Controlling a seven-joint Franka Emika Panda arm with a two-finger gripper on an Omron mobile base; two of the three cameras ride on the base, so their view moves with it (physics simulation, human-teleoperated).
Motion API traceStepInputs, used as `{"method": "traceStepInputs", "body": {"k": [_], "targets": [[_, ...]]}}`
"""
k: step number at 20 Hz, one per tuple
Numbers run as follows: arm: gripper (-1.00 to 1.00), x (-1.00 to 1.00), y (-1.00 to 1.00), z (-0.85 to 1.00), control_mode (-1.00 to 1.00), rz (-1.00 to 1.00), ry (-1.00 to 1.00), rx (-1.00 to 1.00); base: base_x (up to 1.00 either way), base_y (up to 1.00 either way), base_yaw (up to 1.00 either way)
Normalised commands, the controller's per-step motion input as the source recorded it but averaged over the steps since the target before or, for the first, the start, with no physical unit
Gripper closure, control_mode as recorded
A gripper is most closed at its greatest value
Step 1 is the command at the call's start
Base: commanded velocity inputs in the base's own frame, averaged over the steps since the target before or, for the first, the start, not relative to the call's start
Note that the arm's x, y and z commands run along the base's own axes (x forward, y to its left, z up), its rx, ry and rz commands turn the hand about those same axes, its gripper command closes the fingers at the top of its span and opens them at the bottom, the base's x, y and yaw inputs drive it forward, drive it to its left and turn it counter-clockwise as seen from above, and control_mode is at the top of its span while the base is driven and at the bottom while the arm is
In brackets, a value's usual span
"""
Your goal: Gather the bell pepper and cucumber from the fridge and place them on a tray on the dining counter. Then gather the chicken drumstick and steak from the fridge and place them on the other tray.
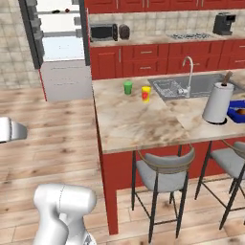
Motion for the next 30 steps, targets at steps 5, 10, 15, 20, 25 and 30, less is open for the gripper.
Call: {"method": "traceStepInputs", "body": {"k": [5, 10, 15, 20, 25, 30], "targets": [[-1.00, 0.00, 0.00, 0.00, 1.00, 0.00, 0.00, 0.00, 0.34, 1.00, -0.01], [-1.00, 0.00, 0.00, 0.00, 1.00, 0.00, 0.00, 0.00, 0.94, 0.96, -0.04], [-1.00, 0.00, 0.00, 0.00, 1.00, 0.00, 0.00, 0.00, 1.00, 0.82, -0.02], [-1.00, 0.00, 0.00, 0.00, 1.00, 0.00, 0.00, 0.00, 1.00, 0.73, 0.00], [-1.00, 0.00, 0.00, 0.00, 1.00, 0.00, 0.00, 0.00, 1.00, 0.34, 0.05], [-1.00, 0.00, 0.00, 0.00, 1.00, 0.00, 0.00, 0.00, 1.00, 0.06, 0.11]]}}
